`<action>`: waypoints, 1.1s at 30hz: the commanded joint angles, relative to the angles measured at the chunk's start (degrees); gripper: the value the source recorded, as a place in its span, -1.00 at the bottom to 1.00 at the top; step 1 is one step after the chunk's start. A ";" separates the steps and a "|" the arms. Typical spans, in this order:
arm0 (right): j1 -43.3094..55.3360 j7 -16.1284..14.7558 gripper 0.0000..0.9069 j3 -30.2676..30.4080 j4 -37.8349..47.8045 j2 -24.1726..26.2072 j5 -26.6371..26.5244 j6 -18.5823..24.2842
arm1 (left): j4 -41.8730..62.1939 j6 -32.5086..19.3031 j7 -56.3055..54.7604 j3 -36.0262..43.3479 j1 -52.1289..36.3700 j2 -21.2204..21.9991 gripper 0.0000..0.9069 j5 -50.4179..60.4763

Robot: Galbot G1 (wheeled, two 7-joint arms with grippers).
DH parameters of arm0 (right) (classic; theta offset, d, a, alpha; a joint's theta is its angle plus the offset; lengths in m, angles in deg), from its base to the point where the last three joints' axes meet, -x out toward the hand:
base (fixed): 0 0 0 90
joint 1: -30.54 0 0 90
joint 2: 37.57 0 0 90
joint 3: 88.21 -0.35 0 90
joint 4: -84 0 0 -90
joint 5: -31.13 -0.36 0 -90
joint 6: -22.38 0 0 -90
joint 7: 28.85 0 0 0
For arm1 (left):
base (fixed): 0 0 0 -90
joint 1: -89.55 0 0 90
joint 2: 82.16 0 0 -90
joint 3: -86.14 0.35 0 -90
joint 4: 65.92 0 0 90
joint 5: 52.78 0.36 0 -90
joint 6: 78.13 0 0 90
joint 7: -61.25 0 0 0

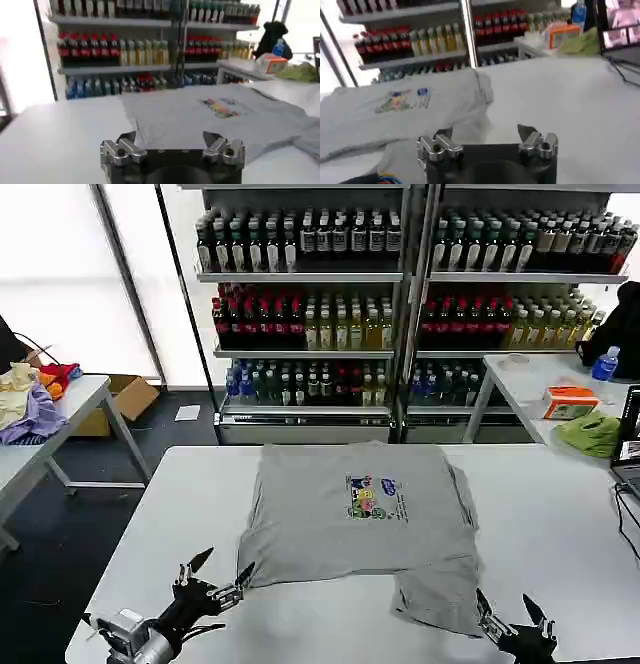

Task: Fold and organize the clothes.

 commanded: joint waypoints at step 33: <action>-1.18 1.73 -1.00 6.37 0.13 -0.65 1.79 -3.07 | 12.86 4.22 -3.13 6.16 -8.79 1.33 -0.51 -5.45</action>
